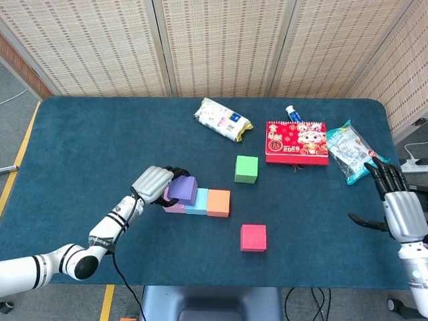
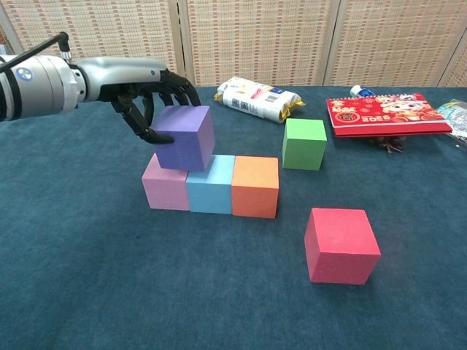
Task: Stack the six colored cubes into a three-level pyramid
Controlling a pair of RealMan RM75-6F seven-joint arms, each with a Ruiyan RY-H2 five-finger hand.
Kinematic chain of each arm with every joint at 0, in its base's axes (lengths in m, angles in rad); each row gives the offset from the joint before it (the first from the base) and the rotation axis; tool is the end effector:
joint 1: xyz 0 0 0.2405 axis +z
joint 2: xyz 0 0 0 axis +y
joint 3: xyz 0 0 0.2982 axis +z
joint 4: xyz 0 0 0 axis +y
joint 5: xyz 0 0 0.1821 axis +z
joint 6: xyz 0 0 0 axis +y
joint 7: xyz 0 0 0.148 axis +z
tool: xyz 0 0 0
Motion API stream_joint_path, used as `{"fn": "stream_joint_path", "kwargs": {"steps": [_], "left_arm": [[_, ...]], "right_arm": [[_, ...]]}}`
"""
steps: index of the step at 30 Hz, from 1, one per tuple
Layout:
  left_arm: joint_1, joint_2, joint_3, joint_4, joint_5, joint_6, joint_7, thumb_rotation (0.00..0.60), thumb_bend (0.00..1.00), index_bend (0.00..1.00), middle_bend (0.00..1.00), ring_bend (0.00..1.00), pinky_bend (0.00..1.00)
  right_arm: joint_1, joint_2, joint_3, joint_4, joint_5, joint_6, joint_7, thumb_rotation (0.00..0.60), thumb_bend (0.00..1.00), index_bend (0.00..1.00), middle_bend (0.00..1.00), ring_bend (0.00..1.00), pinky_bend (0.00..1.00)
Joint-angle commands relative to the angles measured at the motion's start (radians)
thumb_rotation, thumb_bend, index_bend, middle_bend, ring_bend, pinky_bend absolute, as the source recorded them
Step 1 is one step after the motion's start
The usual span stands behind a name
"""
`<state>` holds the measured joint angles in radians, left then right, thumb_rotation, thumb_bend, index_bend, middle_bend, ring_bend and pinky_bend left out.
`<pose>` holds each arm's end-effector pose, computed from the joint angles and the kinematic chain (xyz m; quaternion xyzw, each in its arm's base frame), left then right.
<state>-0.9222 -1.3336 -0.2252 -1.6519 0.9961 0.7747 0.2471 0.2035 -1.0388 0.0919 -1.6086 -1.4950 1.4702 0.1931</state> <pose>-0.1125 0.3964 0.0610 -0.7736 -0.3900 -0.3720 0.3332 -0.3125 -0.2323 0.2360 0.5871 -0.3771 0.4652 0.5447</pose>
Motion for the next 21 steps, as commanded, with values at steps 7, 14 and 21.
{"fn": "stream_joint_path", "kwargs": {"steps": [7, 14, 21], "left_arm": [[-0.035, -0.034, 0.015, -0.049, -0.124, 0.095, 0.139, 0.6, 0.35, 0.43, 0.49, 0.42, 0.46], [-0.052, -0.052, 0.026, -0.096, -0.191, 0.149, 0.212, 0.6, 0.35, 0.43, 0.49, 0.42, 0.45], [-0.066, -0.061, 0.036, -0.101, -0.227, 0.163, 0.241, 0.6, 0.35, 0.43, 0.49, 0.42, 0.44]], "right_arm": [[-0.005, -0.002, 0.002, 0.014, 0.002, -0.014, 0.014, 0.6, 0.18, 0.0, 0.0, 0.0, 0.0], [-0.008, -0.005, 0.004, 0.026, 0.005, -0.023, 0.03, 0.6, 0.18, 0.0, 0.0, 0.0, 0.0], [-0.014, -0.008, 0.006, 0.038, 0.003, -0.023, 0.044, 0.6, 0.18, 0.0, 0.0, 0.0, 0.0]]}}
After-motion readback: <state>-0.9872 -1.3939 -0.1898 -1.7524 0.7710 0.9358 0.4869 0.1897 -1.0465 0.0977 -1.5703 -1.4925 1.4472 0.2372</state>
